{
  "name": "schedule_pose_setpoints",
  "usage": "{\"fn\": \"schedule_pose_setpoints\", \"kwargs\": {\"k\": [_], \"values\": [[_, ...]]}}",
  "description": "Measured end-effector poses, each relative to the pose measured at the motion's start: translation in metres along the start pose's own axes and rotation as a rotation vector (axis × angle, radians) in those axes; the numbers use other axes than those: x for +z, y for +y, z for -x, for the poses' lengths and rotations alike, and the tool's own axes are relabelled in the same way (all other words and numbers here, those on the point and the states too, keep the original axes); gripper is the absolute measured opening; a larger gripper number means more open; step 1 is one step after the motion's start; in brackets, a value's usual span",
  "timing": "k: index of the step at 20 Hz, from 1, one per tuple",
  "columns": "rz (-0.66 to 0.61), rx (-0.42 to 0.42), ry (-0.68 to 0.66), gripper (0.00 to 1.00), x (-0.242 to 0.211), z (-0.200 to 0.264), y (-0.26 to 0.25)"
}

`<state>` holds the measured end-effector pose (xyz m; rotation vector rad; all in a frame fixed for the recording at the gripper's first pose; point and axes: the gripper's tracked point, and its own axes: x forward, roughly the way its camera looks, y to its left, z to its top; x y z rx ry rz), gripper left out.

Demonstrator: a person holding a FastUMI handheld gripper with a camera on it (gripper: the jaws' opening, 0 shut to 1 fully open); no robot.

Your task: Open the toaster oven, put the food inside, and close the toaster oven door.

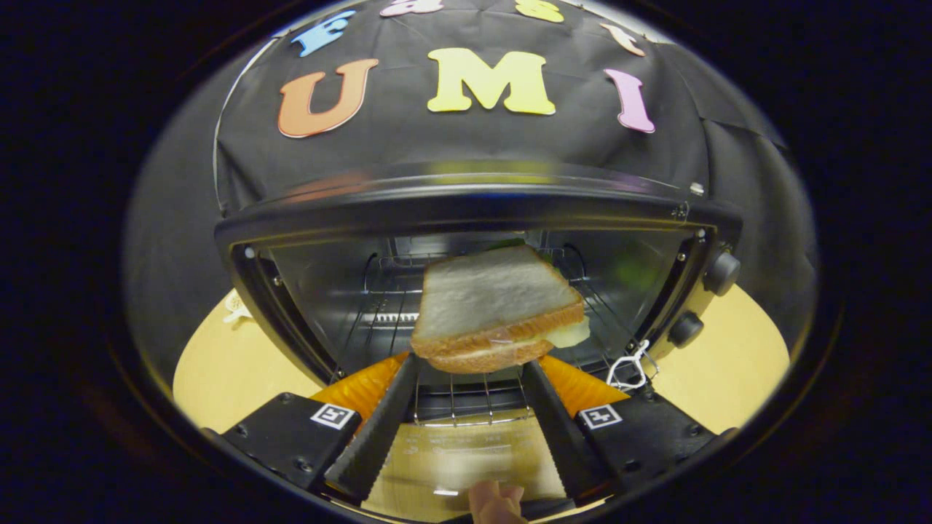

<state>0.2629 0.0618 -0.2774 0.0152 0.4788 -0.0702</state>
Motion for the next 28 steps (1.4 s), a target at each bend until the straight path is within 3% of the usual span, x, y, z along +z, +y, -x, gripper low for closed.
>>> {"fn": "schedule_pose_setpoints", "kwargs": {"k": [3, 6, 8, 10, 19, 28], "values": [[-0.052, 0.013, 0.056, 0.97, -0.011, 0.009, -0.003], [-0.011, 0.015, 0.064, 0.97, -0.014, 0.026, -0.007], [0.036, 0.028, 0.146, 0.98, -0.036, 0.041, -0.007], [0.005, 0.069, 0.222, 0.99, -0.054, 0.054, -0.003], [0.004, 0.052, 0.279, 0.99, -0.064, 0.113, -0.028], [0.019, 0.072, 0.385, 0.99, -0.101, 0.119, -0.020]]}}
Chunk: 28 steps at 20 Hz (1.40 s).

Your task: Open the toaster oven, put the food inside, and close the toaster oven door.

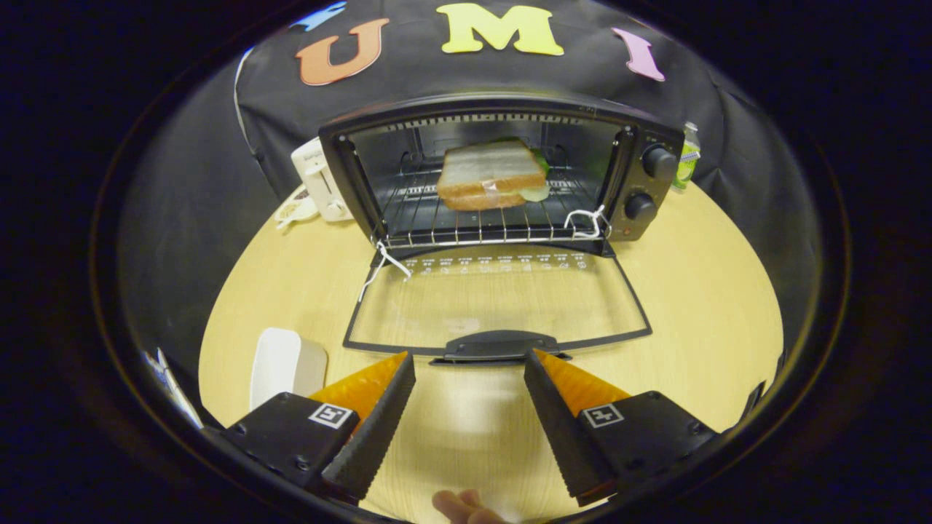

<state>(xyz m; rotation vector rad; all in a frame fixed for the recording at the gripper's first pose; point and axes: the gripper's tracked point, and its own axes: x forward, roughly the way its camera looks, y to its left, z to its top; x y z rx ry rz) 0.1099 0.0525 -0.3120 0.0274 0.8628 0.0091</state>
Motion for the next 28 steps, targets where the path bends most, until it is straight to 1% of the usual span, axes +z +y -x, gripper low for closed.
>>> {"fn": "schedule_pose_setpoints", "kwargs": {"k": [4, 5, 6, 8, 12, 17, 25, 28], "values": [[-0.019, -0.036, 0.053, 0.99, -0.011, -0.015, -0.005], [-0.018, -0.035, 0.034, 0.99, -0.006, -0.016, -0.004], [0.004, -0.044, 0.018, 0.98, -0.002, -0.016, -0.006], [0.033, -0.054, 0.032, 0.98, -0.005, -0.018, -0.007], [0.024, -0.051, 0.056, 0.98, -0.004, -0.016, -0.007], [0.018, -0.046, 0.056, 0.98, -0.002, -0.015, -0.006], [0.025, -0.058, -0.030, 0.98, 0.011, 0.001, -0.007], [0.029, -0.041, -0.061, 0.99, 0.018, 0.009, -0.006]]}}
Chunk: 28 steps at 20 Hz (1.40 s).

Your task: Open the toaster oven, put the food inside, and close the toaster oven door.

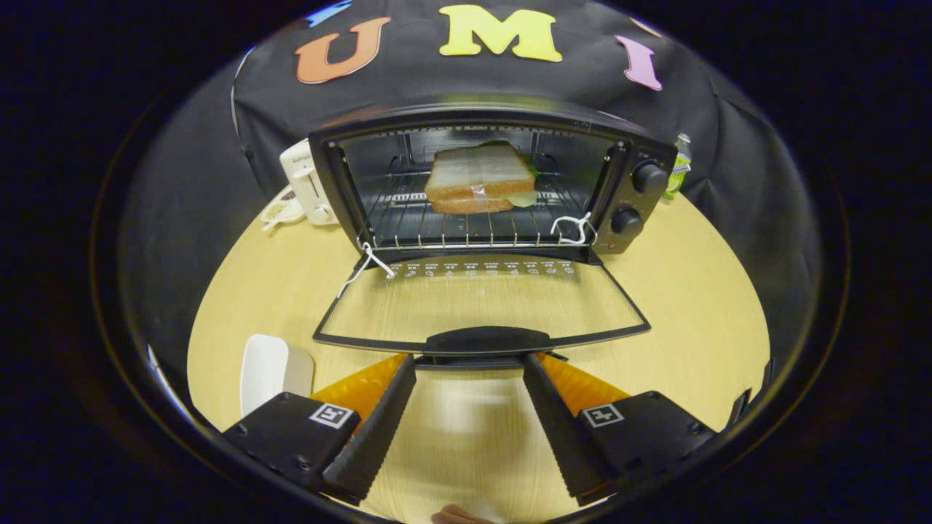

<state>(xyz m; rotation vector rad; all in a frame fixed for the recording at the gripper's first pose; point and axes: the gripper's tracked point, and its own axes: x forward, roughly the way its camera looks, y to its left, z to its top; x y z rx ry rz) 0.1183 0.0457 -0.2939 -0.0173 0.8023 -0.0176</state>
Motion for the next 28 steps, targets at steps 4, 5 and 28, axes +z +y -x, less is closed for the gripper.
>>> {"fn": "schedule_pose_setpoints", "kwargs": {"k": [4, 5, 28], "values": [[-0.006, -0.001, -0.053, 0.98, 0.016, 0.006, -0.004], [-0.002, -0.008, -0.076, 0.98, 0.022, 0.008, -0.005], [-0.033, 0.000, -0.460, 0.98, 0.107, 0.040, -0.003]]}}
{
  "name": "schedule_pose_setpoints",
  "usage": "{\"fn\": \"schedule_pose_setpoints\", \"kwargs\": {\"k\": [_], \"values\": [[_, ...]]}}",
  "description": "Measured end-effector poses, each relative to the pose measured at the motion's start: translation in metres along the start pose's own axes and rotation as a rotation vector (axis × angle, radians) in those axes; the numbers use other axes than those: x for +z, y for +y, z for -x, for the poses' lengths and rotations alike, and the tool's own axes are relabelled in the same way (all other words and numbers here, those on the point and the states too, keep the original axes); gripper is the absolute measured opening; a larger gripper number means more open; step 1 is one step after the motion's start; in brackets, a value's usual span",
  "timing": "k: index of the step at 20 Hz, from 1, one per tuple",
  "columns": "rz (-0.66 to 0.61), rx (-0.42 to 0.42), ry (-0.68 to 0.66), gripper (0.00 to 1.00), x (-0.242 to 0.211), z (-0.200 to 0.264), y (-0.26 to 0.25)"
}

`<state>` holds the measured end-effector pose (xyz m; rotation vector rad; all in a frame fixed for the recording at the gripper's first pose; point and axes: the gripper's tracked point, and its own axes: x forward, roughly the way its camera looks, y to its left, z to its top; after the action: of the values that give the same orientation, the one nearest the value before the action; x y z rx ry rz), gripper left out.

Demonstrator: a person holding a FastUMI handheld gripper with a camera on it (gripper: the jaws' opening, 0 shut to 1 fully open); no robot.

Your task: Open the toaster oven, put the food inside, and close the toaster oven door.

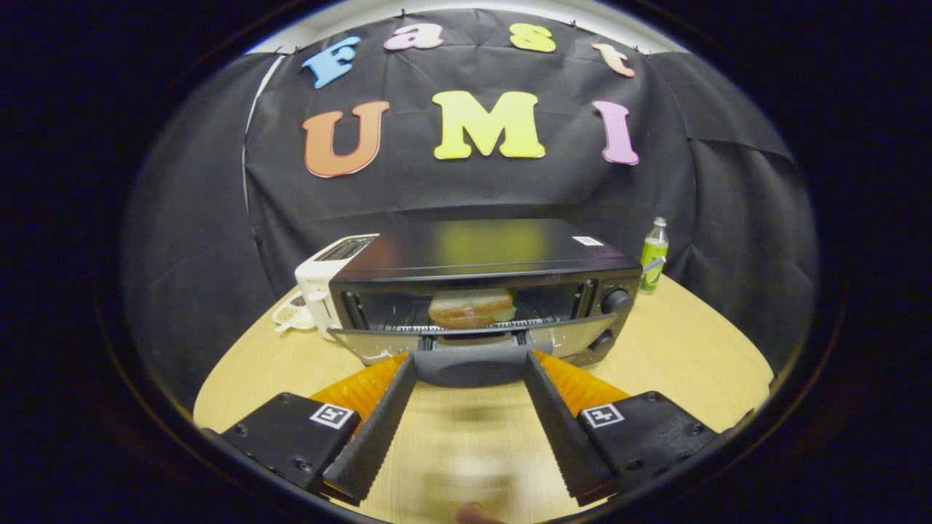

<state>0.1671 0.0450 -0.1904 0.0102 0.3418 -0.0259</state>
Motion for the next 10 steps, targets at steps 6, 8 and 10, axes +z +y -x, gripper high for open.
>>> {"fn": "schedule_pose_setpoints", "kwargs": {"k": [6, 8, 10], "values": [[-0.012, 0.011, -0.089, 0.98, 0.034, 0.038, -0.006], [-0.024, 0.013, -0.149, 0.98, 0.052, 0.059, -0.009], [-0.039, 0.026, -0.210, 0.98, 0.071, 0.085, -0.012]]}}
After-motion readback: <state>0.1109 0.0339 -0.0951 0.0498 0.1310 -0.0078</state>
